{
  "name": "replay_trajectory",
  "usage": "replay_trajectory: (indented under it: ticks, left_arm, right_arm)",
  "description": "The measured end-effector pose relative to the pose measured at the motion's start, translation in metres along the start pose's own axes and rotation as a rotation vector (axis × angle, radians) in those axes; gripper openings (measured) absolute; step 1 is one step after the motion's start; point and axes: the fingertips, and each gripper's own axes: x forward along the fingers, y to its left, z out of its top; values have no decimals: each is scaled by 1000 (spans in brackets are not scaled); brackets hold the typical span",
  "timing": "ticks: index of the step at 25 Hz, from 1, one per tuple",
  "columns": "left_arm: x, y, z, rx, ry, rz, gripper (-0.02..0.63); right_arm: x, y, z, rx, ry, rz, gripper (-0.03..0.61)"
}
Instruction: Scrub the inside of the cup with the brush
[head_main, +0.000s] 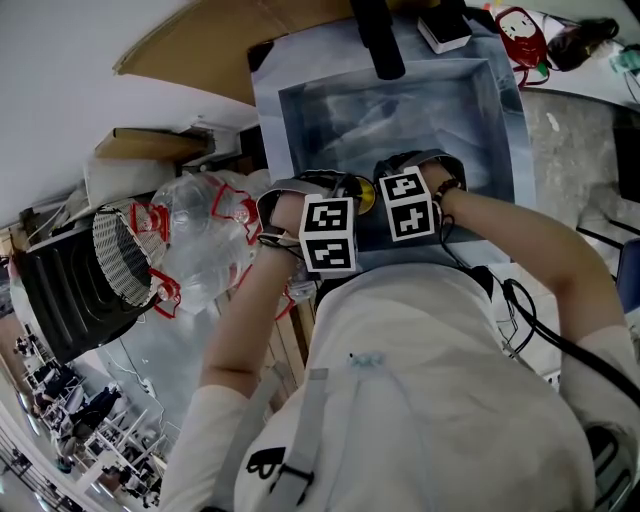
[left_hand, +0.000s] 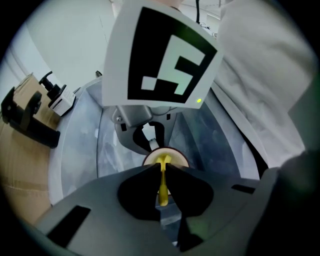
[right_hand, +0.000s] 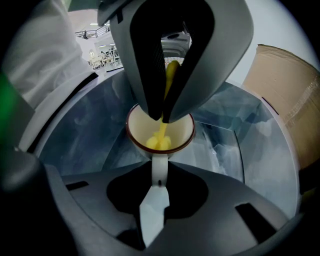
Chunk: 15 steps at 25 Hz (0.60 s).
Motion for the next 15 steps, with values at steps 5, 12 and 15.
replay_trajectory:
  ticks: [5,12,15]
  left_arm:
    - [0,10,-10,-98,24,5,35]
    - [-5,1,-26,-134,94,-38,35]
    - [-5,-8,-24,-97,116,-67,35]
  right_arm:
    - [0,-1,0,9,-5,-1,72]
    - [0,-2,1,4,-4,1,72]
    - [0,-1,1,0,-3,1,72]
